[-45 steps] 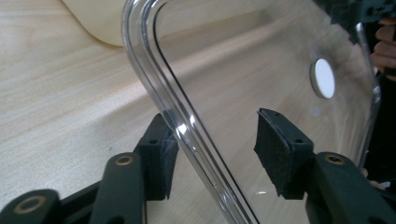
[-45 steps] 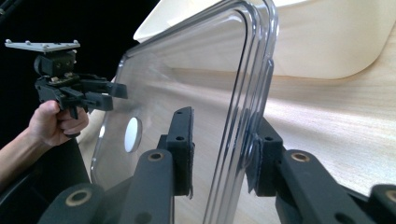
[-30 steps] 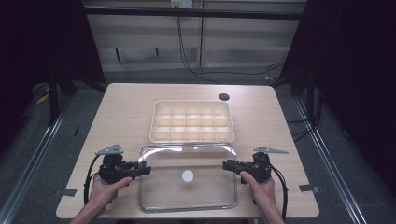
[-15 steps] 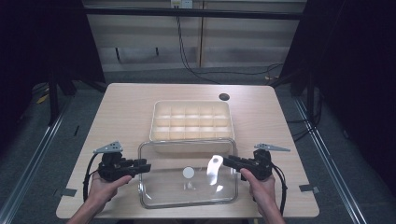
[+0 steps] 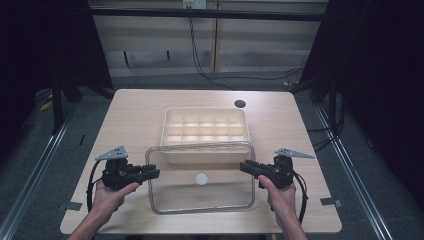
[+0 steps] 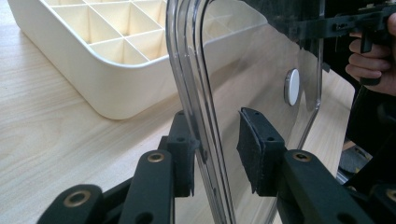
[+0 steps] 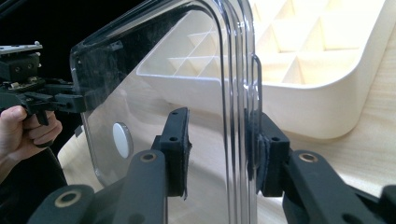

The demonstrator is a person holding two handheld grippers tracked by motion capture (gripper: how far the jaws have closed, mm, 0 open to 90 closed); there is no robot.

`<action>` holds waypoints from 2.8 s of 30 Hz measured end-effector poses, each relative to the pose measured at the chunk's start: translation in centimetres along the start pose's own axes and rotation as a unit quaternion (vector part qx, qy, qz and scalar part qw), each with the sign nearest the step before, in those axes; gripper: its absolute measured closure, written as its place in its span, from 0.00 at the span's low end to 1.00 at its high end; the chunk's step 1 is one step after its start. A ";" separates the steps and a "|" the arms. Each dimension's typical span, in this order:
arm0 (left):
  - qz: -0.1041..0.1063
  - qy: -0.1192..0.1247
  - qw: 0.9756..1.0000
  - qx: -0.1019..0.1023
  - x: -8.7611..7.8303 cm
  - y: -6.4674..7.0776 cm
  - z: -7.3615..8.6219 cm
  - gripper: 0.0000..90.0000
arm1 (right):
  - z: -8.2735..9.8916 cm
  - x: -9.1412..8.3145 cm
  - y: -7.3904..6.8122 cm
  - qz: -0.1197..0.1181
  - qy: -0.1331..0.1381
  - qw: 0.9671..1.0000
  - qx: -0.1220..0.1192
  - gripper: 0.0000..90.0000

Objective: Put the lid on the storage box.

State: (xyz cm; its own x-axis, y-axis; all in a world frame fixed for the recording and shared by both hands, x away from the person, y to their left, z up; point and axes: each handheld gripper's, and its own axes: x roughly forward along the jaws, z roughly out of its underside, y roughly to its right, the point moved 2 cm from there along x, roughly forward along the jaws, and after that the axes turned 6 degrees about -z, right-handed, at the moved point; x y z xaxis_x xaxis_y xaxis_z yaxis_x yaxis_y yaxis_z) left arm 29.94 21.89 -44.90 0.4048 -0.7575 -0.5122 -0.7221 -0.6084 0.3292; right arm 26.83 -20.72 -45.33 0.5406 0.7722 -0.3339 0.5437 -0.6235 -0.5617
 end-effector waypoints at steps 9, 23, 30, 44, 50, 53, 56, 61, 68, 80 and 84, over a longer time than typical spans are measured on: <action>-0.004 0.017 1.000 -0.001 -0.5 -0.4 -1.3 0.75 | -1.6 0.3 -0.2 -0.005 0.015 1.000 -0.005 0.71; -0.015 0.040 0.999 0.008 -0.8 -0.3 -3.7 0.74 | -3.7 0.2 -0.3 -0.006 0.036 0.999 -0.007 0.71; -0.022 0.047 0.999 0.006 -0.9 -0.2 -5.1 0.74 | -5.2 0.1 -0.4 -0.003 0.042 0.999 -0.016 0.70; -0.035 0.063 0.997 0.010 -1.2 -1.0 -7.5 0.73 | -7.9 1.0 -0.4 -0.002 0.047 0.999 -0.021 0.69; -0.044 0.063 0.997 0.006 -1.0 -1.3 -8.1 0.74 | -8.6 1.8 -0.1 0.016 0.041 0.999 -0.021 0.66; -0.046 0.064 0.997 0.005 -1.0 -1.6 -8.2 0.74 | -8.9 2.1 -0.1 0.015 0.041 0.999 -0.024 0.66; -0.047 0.066 0.997 0.003 -1.0 -1.9 -8.6 0.74 | -9.4 2.3 -0.1 0.017 0.039 0.999 -0.027 0.66; -0.048 0.069 0.996 0.002 -1.0 -2.2 -9.6 0.74 | -10.4 2.5 -0.1 0.017 0.044 0.998 -0.033 0.66; -0.054 0.073 0.996 0.006 -0.6 -2.5 -10.9 0.73 | -11.4 2.6 0.2 0.020 0.051 0.998 -0.032 0.66; -0.061 0.078 0.995 0.009 0.3 -3.1 -13.0 0.73 | -12.3 3.0 1.4 0.023 0.061 0.998 -0.018 0.65; -0.061 0.077 0.995 0.008 0.8 -3.6 -13.5 0.73 | -12.5 3.2 1.9 0.025 0.061 0.998 -0.012 0.65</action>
State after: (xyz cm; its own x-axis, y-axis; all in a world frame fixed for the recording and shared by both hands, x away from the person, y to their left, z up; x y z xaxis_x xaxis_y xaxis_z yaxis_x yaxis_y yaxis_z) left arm 40.46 20.29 -35.77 0.5696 -0.7066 -0.4199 -0.6707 -0.6949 0.2596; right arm 37.66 -20.95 -37.97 0.6398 0.7211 -0.2660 0.5294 -0.6643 -0.5277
